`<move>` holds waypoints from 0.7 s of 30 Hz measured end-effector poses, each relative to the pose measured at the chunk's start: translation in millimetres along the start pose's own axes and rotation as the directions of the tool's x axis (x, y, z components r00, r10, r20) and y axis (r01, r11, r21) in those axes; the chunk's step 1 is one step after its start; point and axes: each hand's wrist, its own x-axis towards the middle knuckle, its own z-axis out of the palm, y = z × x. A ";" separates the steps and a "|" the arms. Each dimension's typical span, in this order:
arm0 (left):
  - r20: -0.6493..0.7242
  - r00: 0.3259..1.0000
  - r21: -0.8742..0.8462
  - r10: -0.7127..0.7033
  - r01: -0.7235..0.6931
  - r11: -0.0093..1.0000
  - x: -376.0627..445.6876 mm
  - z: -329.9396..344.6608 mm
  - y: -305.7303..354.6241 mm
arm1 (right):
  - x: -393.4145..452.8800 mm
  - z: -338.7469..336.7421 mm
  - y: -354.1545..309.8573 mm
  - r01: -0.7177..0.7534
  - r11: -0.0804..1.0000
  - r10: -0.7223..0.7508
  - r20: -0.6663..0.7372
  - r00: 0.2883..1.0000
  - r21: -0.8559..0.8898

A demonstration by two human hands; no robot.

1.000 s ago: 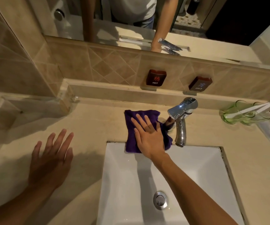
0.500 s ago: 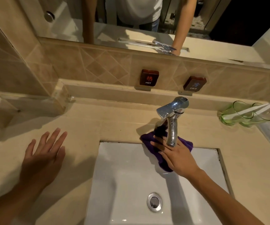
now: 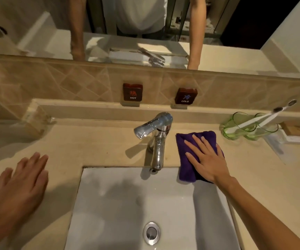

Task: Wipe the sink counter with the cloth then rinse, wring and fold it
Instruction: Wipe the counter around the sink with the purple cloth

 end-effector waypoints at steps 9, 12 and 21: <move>-0.048 0.951 0.084 0.304 -0.300 0.950 48.5 19.7 122.8 | 29.2 -0.7 -22.9 -0.111 0.993 0.112 -0.040 0.993 0.028; -0.114 0.939 0.169 0.325 -0.304 0.938 55.9 36.3 130.0 | 32.5 2.3 -29.7 -0.097 0.995 0.098 -0.048 0.994 0.025; 0.031 0.957 0.224 0.288 -0.288 0.931 56.8 24.3 133.9 | 68.0 13.2 -83.8 0.075 0.997 -0.074 -0.083 0.994 0.007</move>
